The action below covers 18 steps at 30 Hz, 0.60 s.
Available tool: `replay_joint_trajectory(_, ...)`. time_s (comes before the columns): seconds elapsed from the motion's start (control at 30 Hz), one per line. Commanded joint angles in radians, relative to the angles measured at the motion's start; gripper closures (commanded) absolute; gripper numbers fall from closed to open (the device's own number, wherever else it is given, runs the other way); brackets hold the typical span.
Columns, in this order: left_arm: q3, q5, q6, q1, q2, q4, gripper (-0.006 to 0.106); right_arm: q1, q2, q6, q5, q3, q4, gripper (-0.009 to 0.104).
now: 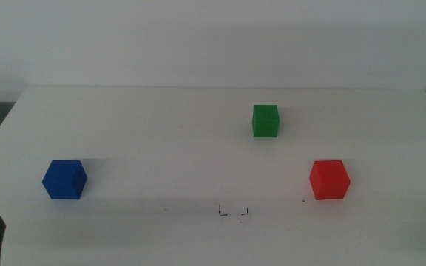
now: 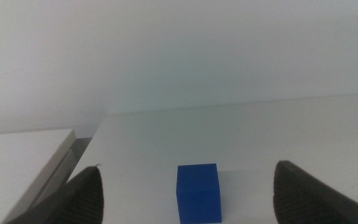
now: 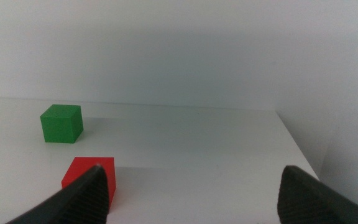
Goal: Stack red cubes first, then green, then blue cubes in a specific spot.
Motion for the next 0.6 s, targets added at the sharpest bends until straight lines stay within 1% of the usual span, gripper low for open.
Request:
replay_joint_trajectory(0.0, 0.0, -0.015, 0.0, 0.003, -0.004, 0.0, 0.007, 0.001, -0.004, -0.006, -0.011, 0.003, -0.008, 0.012)
replay_joint_trajectory(0.03, 0.0, -0.015, 0.0, 0.003, -0.004, 0.0, 0.007, 0.001, -0.004, -0.006, -0.012, 0.003, 0.006, 0.012)
replay_joint_trajectory(0.1, 0.0, -0.015, 0.0, 0.003, -0.004, 0.0, 0.007, 0.001, -0.004, -0.006, -0.012, 0.003, 0.006, 0.012)
replay_joint_trajectory(0.17, 0.0, -0.015, 0.0, 0.003, -0.004, 0.0, 0.007, 0.001, -0.004, -0.01, -0.075, 0.003, 0.012, 0.012)
replay_joint_trajectory(0.23, 0.0, -0.015, 0.0, 0.003, -0.004, 0.0, 0.007, 0.001, -0.004, -0.008, -0.069, -0.002, 0.012, 0.012)
replay_joint_trajectory(0.33, 0.0, -0.015, 0.0, 0.003, -0.004, 0.0, 0.007, 0.001, 0.011, -0.005, -0.007, -0.082, 0.018, 0.012)
replay_joint_trajectory(0.43, 0.0, -0.015, 0.0, 0.003, -0.004, 0.0, 0.007, 0.001, 0.112, -0.005, 0.055, -0.203, 0.024, 0.012)
replay_joint_trajectory(0.5, 0.0, -0.015, 0.0, 0.003, -0.004, 0.0, 0.007, 0.001, 0.195, -0.005, 0.146, -0.298, 0.046, 0.012)
replay_joint_trajectory(0.57, 0.0, -0.015, 0.0, 0.003, -0.004, 0.0, 0.007, 0.001, 0.301, -0.005, 0.273, -0.422, 0.072, 0.012)
